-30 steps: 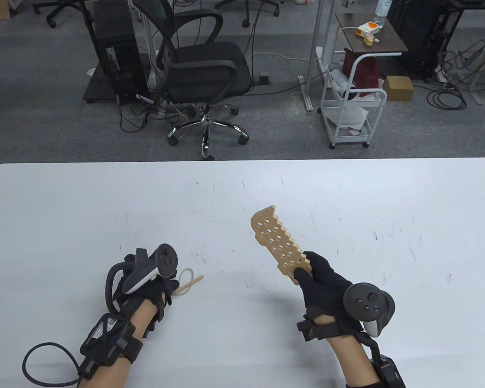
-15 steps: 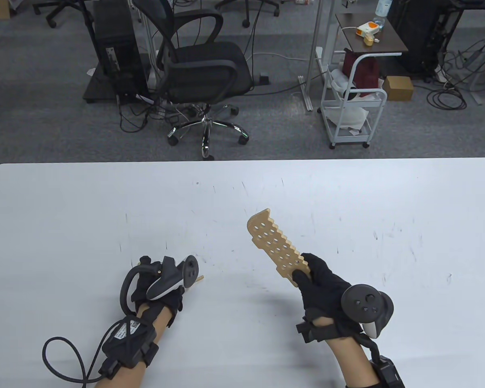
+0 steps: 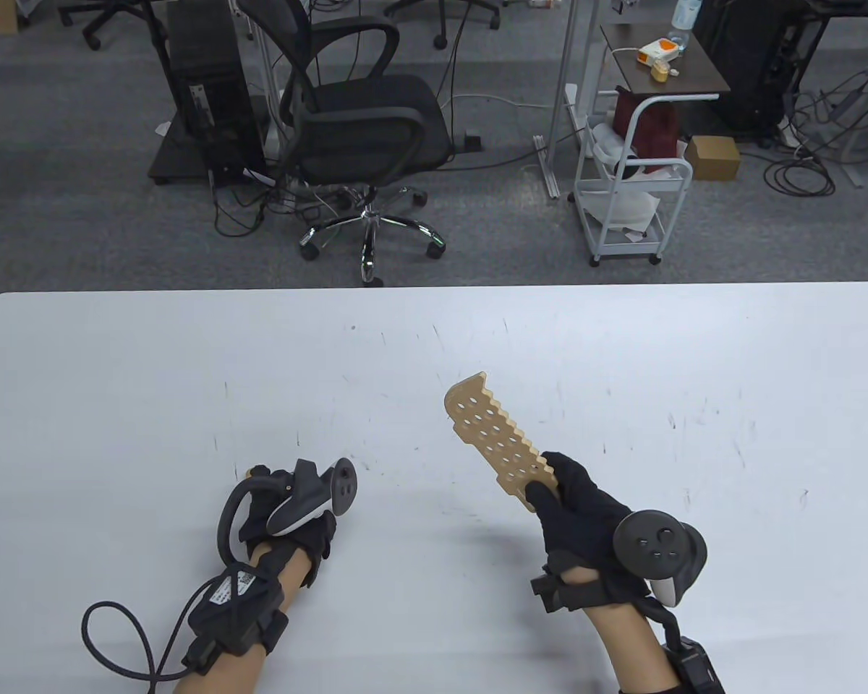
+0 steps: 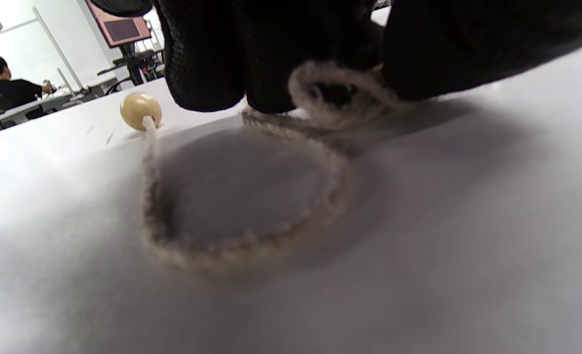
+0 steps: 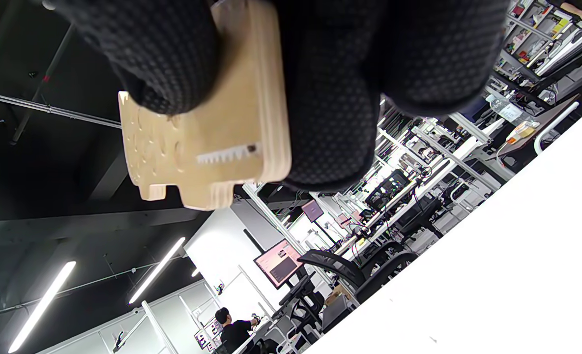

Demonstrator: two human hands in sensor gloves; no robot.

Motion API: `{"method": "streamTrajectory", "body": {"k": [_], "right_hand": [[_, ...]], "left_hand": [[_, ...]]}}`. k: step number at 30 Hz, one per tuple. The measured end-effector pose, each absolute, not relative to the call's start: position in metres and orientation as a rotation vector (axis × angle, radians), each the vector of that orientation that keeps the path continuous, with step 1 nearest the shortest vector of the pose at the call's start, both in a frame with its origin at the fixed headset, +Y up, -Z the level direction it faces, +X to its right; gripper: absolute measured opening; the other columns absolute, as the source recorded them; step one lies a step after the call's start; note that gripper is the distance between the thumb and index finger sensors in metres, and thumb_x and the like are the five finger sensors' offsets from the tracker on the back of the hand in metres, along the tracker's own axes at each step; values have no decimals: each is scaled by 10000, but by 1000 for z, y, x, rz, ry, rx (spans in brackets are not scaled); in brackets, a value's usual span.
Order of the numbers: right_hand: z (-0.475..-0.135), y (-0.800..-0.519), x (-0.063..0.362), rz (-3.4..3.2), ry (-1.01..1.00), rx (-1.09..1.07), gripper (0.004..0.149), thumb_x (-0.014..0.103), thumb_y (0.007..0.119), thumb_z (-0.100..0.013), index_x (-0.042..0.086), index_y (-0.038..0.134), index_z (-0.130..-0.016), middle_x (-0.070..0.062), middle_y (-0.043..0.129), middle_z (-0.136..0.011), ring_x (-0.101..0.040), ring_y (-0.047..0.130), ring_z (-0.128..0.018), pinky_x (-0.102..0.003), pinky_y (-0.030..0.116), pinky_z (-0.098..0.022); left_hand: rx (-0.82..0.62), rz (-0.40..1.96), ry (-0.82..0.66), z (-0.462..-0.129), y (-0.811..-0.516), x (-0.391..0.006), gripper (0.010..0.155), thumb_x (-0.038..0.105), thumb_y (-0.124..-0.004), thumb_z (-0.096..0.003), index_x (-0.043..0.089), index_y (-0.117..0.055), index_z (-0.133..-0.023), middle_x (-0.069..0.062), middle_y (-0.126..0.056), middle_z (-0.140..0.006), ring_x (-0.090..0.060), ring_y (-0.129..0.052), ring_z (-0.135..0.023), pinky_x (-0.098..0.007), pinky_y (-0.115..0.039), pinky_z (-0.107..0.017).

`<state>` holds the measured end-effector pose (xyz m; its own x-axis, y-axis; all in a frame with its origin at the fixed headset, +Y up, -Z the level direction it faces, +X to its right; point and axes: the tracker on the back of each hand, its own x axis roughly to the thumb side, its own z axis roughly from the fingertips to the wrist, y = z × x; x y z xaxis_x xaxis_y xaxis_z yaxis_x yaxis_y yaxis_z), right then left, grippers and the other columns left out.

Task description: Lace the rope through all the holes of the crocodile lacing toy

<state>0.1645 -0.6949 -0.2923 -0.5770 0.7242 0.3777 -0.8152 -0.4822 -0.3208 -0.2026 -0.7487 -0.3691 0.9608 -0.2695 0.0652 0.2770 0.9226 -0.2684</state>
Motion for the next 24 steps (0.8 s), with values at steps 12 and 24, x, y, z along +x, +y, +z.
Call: {"method": "streamTrajectory", "body": {"k": [12, 24], "right_hand": [[-292, -695, 165, 2116, -586, 231, 488, 337, 844, -439, 152, 725, -874, -14, 941, -698, -260, 1050, -487, -471, 824, -408], [-292, -695, 166, 2114, -587, 228, 487, 335, 844, -438, 150, 727, -873, -18, 939, -700, -262, 1051, -485, -470, 825, -407]], "left_hand": [[-217, -172, -17, -365, -734, -208, 481, 491, -830, -395, 273, -839, -823, 14, -885, -817, -304, -875, -840, -597, -529, -773], [-195, 145, -12, -356, -700, -234, 475, 375, -829, -397, 258, -834, -857, -7, -883, -850, -320, -873, -849, -598, -534, -768]]}}
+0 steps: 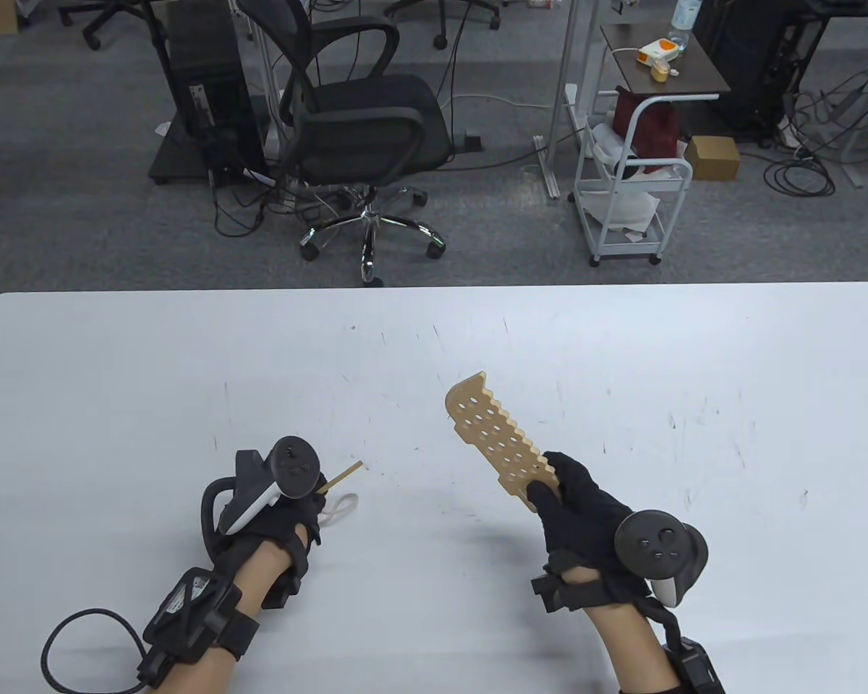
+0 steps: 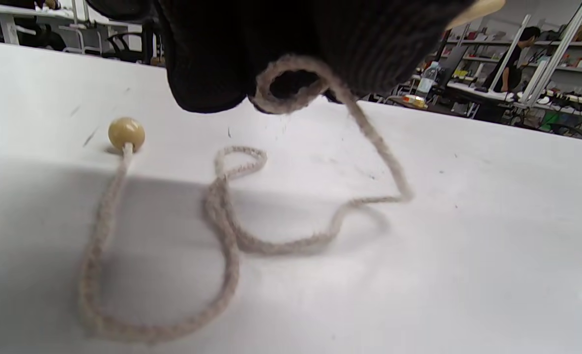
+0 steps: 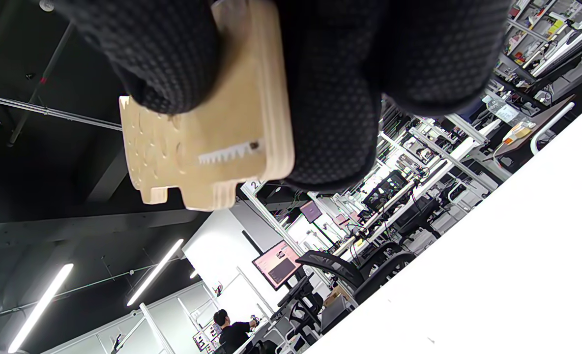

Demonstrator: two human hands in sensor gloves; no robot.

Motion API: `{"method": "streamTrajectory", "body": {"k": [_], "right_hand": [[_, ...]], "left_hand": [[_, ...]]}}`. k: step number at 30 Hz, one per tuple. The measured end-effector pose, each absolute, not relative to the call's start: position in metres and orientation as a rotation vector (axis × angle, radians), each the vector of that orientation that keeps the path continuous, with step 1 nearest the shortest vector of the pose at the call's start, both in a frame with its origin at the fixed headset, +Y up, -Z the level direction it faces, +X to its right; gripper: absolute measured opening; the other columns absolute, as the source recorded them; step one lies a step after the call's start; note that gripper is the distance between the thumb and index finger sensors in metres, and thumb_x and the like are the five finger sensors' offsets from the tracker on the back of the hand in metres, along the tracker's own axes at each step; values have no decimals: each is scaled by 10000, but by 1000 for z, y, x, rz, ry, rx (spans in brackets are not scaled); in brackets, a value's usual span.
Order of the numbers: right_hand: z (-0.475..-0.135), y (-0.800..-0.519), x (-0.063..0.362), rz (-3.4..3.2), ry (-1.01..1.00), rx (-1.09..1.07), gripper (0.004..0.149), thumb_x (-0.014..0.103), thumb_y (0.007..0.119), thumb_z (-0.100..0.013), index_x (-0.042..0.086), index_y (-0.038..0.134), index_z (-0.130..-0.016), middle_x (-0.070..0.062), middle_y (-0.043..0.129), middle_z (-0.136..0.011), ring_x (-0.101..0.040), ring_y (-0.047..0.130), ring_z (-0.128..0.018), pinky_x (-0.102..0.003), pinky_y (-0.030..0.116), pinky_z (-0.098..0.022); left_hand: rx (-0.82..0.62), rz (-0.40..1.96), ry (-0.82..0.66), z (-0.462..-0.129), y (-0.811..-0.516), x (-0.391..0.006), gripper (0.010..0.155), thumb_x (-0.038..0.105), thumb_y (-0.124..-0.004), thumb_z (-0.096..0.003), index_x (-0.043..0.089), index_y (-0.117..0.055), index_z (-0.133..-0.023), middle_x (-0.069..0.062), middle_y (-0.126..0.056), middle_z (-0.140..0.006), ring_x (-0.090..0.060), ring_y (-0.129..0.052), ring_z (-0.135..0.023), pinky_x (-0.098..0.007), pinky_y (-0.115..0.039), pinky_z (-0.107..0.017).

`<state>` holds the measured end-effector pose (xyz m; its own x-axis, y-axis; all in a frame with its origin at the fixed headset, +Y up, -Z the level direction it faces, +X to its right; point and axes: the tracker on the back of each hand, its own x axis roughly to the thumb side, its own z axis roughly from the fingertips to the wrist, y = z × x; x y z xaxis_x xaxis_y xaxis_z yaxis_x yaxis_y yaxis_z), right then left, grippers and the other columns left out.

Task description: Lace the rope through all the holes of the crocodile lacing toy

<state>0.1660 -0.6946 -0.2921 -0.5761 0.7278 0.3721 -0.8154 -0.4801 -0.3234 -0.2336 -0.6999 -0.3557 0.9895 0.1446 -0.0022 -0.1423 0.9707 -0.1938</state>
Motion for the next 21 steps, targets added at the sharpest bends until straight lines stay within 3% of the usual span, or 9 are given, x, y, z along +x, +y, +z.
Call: {"method": "streamTrajectory", "body": {"k": [11, 21], "right_hand": [[-292, -695, 166, 2128, -581, 228, 486, 335, 844, -438, 151, 729, -872, -18, 942, -697, -263, 1051, -485, -472, 824, -407], [-295, -698, 165, 2163, -559, 224, 483, 337, 846, -435, 154, 741, -870, -20, 946, -690, -263, 1051, -477, -474, 823, -405]], "left_hand": [[2, 258, -79, -334, -670, -245, 473, 471, -827, -373, 275, -907, -796, 20, -949, -782, -290, -931, -797, -579, -572, -758], [221, 580, -125, -311, -666, -249, 462, 493, -797, -386, 293, -910, -787, 37, -952, -774, -274, -934, -794, -574, -582, -758]]}}
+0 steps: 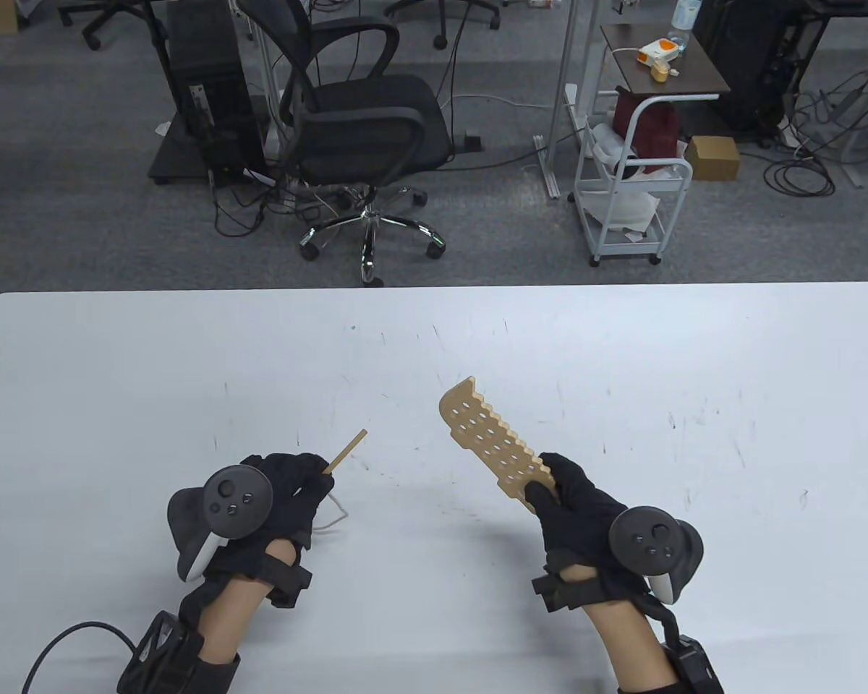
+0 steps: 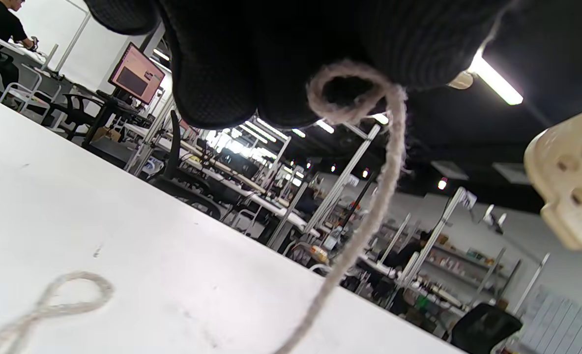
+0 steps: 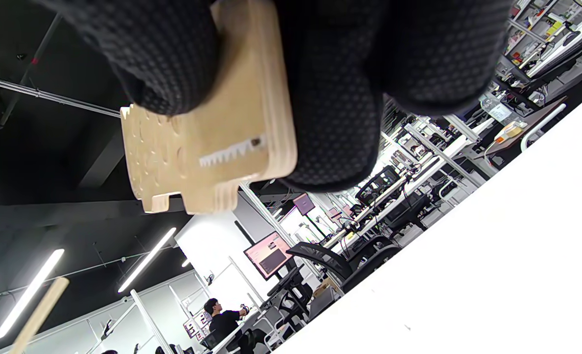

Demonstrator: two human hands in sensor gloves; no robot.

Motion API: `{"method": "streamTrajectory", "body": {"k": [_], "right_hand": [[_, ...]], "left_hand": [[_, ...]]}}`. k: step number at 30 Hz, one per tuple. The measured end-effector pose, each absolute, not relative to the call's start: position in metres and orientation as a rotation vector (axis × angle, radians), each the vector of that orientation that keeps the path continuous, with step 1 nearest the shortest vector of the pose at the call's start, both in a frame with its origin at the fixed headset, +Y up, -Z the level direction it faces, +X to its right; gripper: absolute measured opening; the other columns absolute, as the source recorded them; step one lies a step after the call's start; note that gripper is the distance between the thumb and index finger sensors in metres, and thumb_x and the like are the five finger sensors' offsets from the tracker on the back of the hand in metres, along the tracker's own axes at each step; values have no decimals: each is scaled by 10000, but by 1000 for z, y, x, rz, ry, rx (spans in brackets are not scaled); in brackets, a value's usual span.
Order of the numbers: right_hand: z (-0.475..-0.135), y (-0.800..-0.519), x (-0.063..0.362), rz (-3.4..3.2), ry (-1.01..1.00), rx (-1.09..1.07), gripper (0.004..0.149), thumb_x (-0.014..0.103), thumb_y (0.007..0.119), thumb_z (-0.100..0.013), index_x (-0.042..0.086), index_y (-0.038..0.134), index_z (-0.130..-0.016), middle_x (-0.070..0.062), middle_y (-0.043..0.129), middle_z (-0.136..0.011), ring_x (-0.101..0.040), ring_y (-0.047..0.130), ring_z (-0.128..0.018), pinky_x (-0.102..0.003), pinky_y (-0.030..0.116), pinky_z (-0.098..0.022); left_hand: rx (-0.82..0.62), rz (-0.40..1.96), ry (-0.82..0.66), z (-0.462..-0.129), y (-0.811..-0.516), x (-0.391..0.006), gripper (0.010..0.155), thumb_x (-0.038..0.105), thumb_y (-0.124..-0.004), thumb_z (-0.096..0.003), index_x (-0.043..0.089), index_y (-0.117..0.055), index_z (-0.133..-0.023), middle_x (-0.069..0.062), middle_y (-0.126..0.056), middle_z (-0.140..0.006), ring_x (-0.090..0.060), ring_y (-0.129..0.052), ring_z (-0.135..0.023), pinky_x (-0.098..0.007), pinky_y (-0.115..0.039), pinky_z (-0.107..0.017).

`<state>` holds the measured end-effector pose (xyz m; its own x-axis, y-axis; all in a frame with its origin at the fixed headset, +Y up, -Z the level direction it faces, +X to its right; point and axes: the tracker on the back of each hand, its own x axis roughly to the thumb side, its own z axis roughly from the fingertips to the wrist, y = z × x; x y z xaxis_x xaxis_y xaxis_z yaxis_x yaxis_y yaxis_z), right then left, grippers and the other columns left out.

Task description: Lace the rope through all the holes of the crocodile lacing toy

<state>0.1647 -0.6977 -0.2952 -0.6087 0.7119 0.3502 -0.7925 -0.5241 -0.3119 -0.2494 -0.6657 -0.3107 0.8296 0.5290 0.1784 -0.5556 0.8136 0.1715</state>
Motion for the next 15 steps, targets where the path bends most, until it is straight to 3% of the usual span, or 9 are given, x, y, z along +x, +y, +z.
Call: {"method": "streamTrajectory", "body": {"k": [15], "right_hand": [[-297, -698, 162, 2203, -547, 232, 477, 342, 842, -437, 157, 751, -866, -18, 953, -680, -261, 1049, -470, -478, 819, -411]], "left_hand": [[353, 887, -239, -304, -697, -280, 454, 560, -754, -430, 307, -896, -778, 47, -937, -778, -272, -909, -811, -619, -498, -772]]}}
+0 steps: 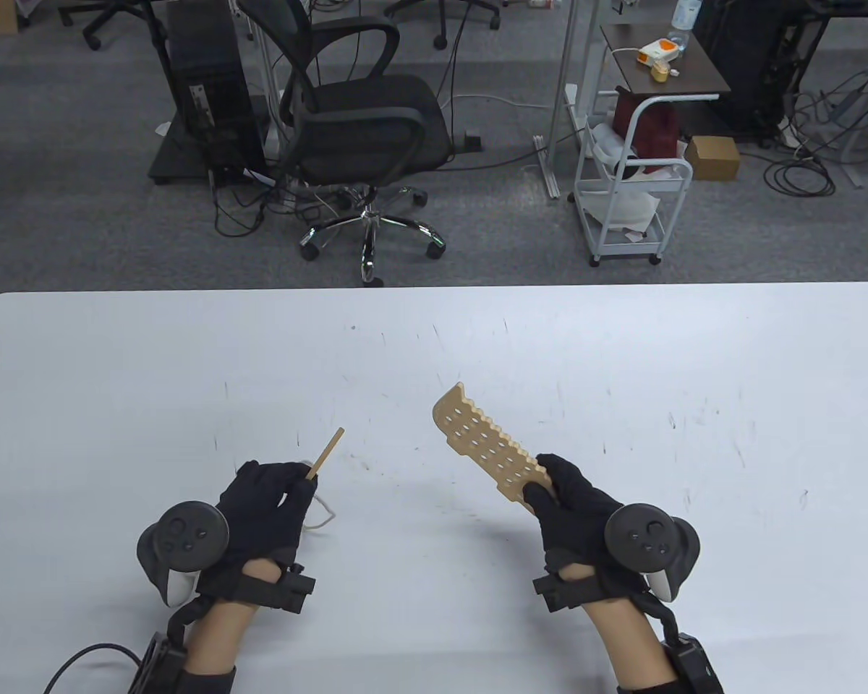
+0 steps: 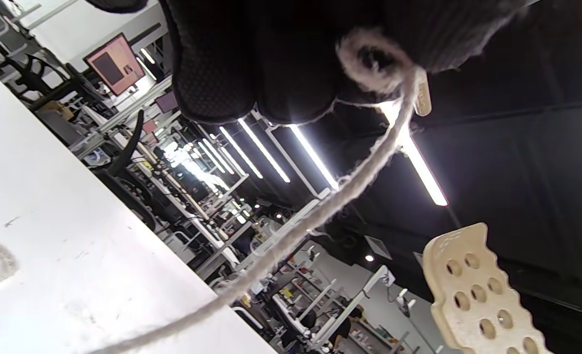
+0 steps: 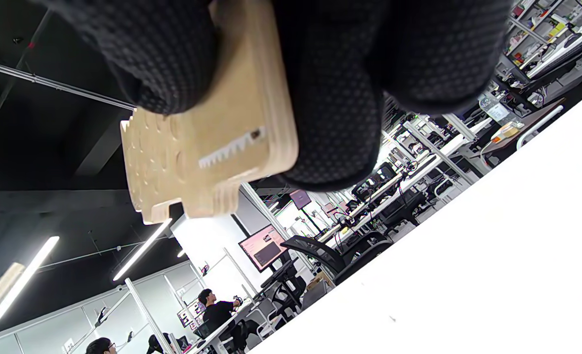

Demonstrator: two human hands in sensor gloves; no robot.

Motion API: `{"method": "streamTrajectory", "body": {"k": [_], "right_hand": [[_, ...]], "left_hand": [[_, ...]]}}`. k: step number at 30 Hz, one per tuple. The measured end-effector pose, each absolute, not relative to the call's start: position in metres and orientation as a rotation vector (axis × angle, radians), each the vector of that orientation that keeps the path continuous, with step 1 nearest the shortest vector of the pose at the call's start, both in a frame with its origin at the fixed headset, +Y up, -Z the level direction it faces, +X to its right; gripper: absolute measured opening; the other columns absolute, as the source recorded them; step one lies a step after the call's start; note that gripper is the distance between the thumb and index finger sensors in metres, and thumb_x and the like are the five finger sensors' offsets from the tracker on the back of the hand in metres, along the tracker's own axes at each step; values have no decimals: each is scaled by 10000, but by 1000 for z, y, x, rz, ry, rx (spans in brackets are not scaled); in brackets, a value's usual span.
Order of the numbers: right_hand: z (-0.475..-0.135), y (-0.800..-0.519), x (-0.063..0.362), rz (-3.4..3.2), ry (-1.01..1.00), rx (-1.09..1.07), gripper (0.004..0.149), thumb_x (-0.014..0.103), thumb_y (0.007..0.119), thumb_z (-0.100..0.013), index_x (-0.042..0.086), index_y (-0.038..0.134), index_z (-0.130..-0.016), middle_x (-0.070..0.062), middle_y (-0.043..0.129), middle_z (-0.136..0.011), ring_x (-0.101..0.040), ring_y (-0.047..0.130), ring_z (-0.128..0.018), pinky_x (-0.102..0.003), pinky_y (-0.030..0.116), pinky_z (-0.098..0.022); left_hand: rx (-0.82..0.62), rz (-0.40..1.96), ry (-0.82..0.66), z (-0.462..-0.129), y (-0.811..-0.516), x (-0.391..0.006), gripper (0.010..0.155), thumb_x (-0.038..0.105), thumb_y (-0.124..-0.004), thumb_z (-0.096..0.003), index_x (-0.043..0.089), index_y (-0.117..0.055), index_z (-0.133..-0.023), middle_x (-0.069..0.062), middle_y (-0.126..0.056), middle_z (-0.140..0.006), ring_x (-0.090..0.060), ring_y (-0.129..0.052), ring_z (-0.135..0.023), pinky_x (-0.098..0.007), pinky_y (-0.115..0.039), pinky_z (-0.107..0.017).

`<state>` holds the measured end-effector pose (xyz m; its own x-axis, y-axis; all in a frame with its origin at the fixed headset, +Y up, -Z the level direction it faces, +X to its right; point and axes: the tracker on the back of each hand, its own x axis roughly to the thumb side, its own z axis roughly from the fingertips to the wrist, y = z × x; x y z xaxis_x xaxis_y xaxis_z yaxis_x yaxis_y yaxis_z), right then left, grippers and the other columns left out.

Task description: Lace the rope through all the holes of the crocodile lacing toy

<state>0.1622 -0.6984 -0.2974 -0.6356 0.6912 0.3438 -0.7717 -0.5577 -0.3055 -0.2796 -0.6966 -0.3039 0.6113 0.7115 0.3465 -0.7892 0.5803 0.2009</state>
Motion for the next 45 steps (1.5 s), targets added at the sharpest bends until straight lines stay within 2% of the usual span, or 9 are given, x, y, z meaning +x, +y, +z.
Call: {"method": "streamTrajectory", "body": {"k": [4, 15, 32, 45], "right_hand": [[-296, -699, 159, 2218, -544, 241, 476, 343, 842, -436, 158, 751, -865, -20, 952, -680, -261, 1050, -470, -477, 820, -411], [-291, -701, 149, 2224, -519, 284, 475, 345, 843, -435, 149, 755, -859, -27, 957, -664, -256, 1050, -458, -475, 821, -406], [-283, -705, 121, 2265, -446, 417, 474, 348, 840, -435, 149, 754, -856, -26, 955, -663, -252, 1050, -455, -475, 822, -405], [-281, -707, 114, 2278, -437, 463, 473, 347, 841, -434, 148, 755, -855, -27, 955, -662, -254, 1049, -457, -475, 820, -408]], "left_hand": [[392, 839, -262, -302, -695, -281, 450, 566, -759, -432, 308, -901, -773, 48, -941, -773, -270, -912, -808, -616, -498, -771], [389, 815, -300, -298, -699, -270, 437, 588, -795, -433, 304, -935, -734, 50, -968, -736, -265, -936, -777, -600, -525, -767], [323, 741, -360, -294, -707, -247, 426, 593, -830, -425, 289, -971, -688, 42, -995, -698, -270, -955, -748, -591, -542, -759], [279, 719, -341, -295, -709, -244, 422, 601, -851, -414, 280, -989, -651, 44, -1008, -670, -268, -967, -730, -586, -550, -756]]}}
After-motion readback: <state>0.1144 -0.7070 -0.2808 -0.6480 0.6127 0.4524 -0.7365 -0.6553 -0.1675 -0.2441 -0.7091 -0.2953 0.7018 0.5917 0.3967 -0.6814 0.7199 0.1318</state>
